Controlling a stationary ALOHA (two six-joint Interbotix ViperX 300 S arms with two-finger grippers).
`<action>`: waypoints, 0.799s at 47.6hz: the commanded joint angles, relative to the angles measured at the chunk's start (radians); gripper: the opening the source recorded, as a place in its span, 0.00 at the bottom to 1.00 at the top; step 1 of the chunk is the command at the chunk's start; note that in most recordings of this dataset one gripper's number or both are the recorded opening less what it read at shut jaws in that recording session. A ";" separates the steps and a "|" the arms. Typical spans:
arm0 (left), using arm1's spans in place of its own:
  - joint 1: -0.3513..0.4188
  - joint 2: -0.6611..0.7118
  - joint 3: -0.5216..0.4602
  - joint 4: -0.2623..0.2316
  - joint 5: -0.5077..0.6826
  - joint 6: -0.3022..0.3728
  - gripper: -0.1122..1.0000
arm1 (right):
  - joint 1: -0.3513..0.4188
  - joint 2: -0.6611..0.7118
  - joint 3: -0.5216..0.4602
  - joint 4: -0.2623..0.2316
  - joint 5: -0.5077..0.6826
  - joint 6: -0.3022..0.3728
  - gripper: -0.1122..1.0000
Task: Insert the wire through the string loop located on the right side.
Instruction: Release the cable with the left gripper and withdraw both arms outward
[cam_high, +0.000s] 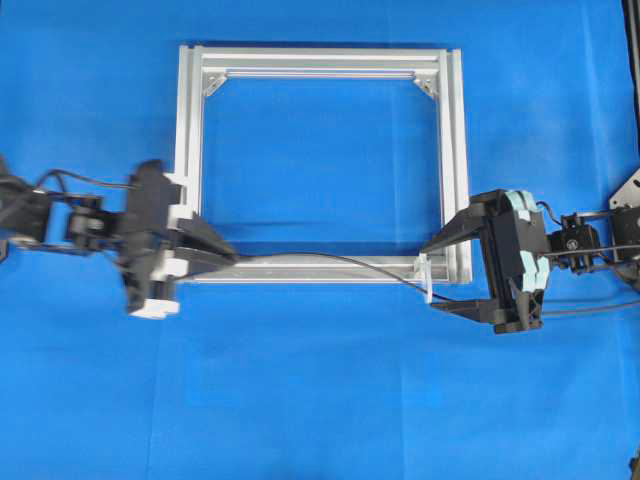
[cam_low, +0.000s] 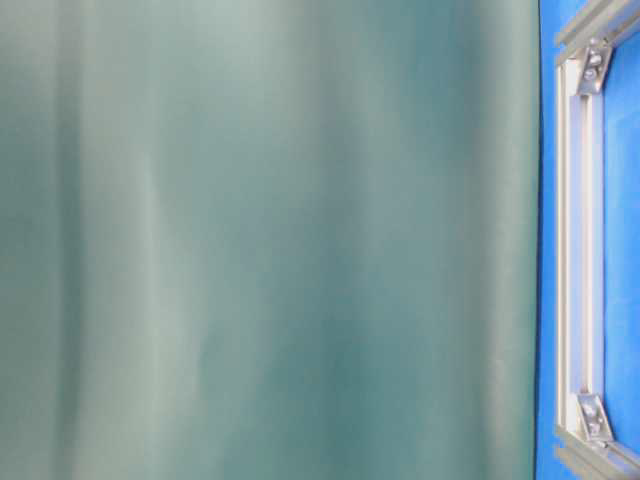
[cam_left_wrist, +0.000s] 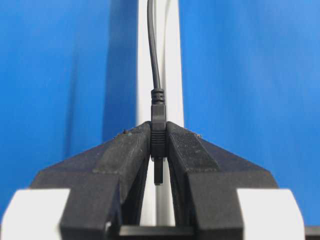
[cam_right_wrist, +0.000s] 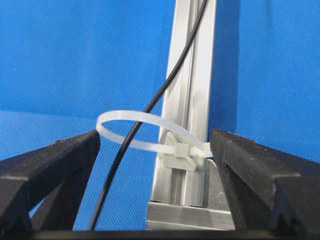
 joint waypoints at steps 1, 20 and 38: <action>-0.003 -0.060 0.055 0.002 -0.032 0.000 0.17 | 0.003 -0.008 -0.017 0.000 -0.003 0.000 0.92; -0.014 -0.146 0.173 0.005 -0.021 0.029 0.17 | 0.003 -0.008 -0.021 -0.002 -0.003 0.000 0.92; -0.014 -0.141 0.166 0.005 0.012 0.029 0.17 | 0.003 -0.008 -0.021 0.000 -0.003 -0.002 0.92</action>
